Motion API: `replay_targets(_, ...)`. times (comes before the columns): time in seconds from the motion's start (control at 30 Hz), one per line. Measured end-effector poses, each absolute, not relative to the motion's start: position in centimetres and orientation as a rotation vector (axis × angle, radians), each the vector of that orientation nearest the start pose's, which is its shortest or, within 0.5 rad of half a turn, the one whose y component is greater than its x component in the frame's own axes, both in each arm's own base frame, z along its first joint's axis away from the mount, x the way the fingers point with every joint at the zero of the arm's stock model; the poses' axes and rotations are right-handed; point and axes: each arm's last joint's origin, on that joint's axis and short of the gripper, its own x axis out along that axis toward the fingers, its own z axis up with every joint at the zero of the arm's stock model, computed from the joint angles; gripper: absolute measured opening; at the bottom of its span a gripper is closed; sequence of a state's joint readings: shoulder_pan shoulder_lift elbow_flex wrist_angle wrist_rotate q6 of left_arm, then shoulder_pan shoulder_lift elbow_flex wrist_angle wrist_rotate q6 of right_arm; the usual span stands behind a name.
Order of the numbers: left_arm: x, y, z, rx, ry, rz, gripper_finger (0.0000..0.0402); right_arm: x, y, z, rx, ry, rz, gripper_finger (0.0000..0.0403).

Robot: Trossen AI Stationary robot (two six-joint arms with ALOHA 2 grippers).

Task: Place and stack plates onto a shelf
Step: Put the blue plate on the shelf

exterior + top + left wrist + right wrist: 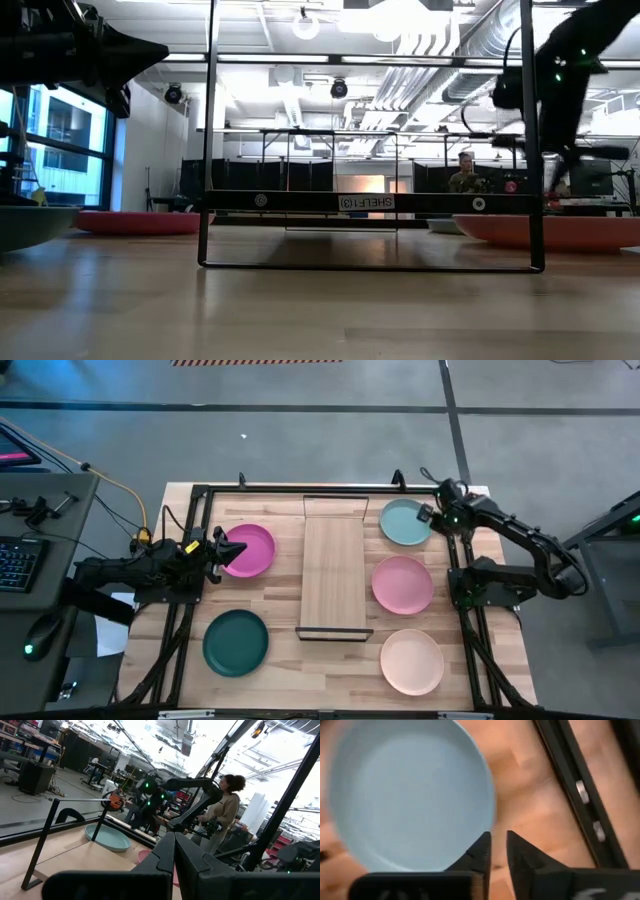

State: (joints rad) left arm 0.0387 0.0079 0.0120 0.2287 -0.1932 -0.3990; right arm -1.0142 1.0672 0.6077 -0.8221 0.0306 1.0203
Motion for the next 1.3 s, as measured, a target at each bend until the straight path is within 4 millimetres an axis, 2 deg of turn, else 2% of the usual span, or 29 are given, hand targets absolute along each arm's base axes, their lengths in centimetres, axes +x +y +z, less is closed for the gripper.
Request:
replay_targets(0.1, 9.4, 0.9, 18.9, -0.414, -0.276, 0.181, 0.0001, 8.8, -14.1, 17.5, 1.465, 0.599, -1.462, 0.0085)
replay_targets(0.27, 9.4, 0.9, 18.9, -0.413, -0.276, 0.181, 0.0001, 9.0, -14.4, 17.0, 1.47, 0.513, -1.449, 0.0152)
replay_targets(0.43, 9.4, 0.9, 18.9, -0.414, -0.276, 0.181, 0.0001, 8.8, -14.5, 15.9, 1.46, 0.519, -1.522, 0.0167)
replay_targets(0.77, 9.4, 0.9, 18.9, -0.413, -0.276, 0.181, 0.0001, 9.0, -14.9, 13.5, 1.476, 0.526, -1.547, 0.0142)
replay_targets(0.9, 9.4, 0.9, 18.9, -0.414, -0.276, 0.181, 0.0001, 9.0, -15.0, 13.2, 1.459, 0.537, -1.578, 0.0106)
replay_targets(1.1, 9.4, 0.9, 18.9, -0.414, -0.276, 0.181, 0.0001, 9.0, -15.3, 13.3, 1.394, 0.51, -1.632, 0.0013)
replay_targets(1.3, 9.4, 0.9, 18.9, -0.414, -0.276, 0.181, 0.0001, 8.9, -15.3, 13.7, 1.343, 0.518, -1.595, 0.0002)
